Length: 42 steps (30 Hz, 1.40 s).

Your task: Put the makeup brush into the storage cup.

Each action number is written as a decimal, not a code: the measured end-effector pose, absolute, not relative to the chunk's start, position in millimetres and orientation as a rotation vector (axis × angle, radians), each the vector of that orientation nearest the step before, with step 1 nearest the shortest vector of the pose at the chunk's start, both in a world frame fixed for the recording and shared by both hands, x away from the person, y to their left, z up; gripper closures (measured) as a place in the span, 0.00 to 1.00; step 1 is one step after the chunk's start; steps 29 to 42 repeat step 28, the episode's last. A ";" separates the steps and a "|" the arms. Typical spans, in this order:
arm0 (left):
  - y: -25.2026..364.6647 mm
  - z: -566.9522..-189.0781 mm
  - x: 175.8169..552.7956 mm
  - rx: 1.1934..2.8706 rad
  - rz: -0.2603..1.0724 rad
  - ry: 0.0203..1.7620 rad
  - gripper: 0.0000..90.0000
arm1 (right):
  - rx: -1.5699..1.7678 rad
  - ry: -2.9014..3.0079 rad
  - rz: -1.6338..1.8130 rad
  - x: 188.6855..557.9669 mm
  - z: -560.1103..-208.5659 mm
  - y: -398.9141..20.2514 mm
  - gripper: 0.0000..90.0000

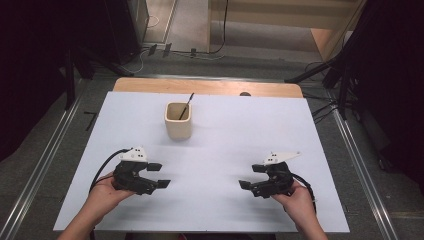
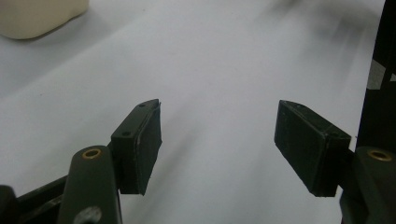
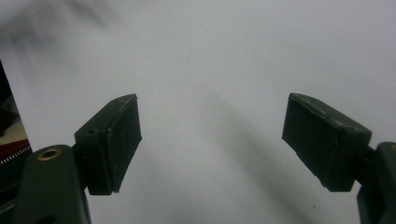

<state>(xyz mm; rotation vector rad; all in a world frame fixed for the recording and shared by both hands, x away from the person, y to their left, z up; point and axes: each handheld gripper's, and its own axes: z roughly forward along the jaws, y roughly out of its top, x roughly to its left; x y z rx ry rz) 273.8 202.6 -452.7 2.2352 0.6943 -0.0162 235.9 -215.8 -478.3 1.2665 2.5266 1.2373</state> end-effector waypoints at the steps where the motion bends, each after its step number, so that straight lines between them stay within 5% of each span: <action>1: 203.1 -453.2 273.8 2.233 -0.016 0.696 0.36 | 1.271 2.527 1.233 236.0 -478.3 -215.9 0.23; 42: 206.0 -459.3 279.1 2.249 -0.019 0.745 0.36 | 1.280 2.523 1.220 236.3 -478.8 -217.4 0.23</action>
